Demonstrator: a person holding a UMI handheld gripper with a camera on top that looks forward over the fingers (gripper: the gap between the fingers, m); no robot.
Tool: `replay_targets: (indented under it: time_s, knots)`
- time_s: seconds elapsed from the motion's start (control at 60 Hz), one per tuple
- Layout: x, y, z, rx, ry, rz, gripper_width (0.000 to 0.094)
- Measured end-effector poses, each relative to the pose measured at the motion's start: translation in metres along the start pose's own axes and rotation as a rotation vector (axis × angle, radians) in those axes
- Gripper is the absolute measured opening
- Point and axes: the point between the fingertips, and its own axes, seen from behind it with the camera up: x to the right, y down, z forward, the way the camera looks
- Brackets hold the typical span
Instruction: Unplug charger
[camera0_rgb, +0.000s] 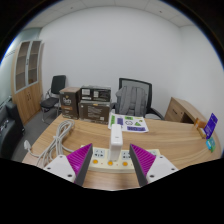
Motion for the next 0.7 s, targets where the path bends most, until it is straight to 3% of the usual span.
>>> replay_targets:
  time_s: [0.1,0.15,0.233,0.383,0.7]
  knots:
    - [0.003,0.002,0.036,-0.030,0.030,0.022,0.0653]
    - [0.005,0.002,0.046,-0.037,0.040,0.029,0.0556]
    - [0.014,-0.008,0.052,-0.008,0.067,0.018,0.0230]
    - [0.012,-0.008,0.052,-0.021,0.036,0.056,0.0142]
    - [0.010,-0.010,0.044,-0.038,-0.064,0.047,0.0124]
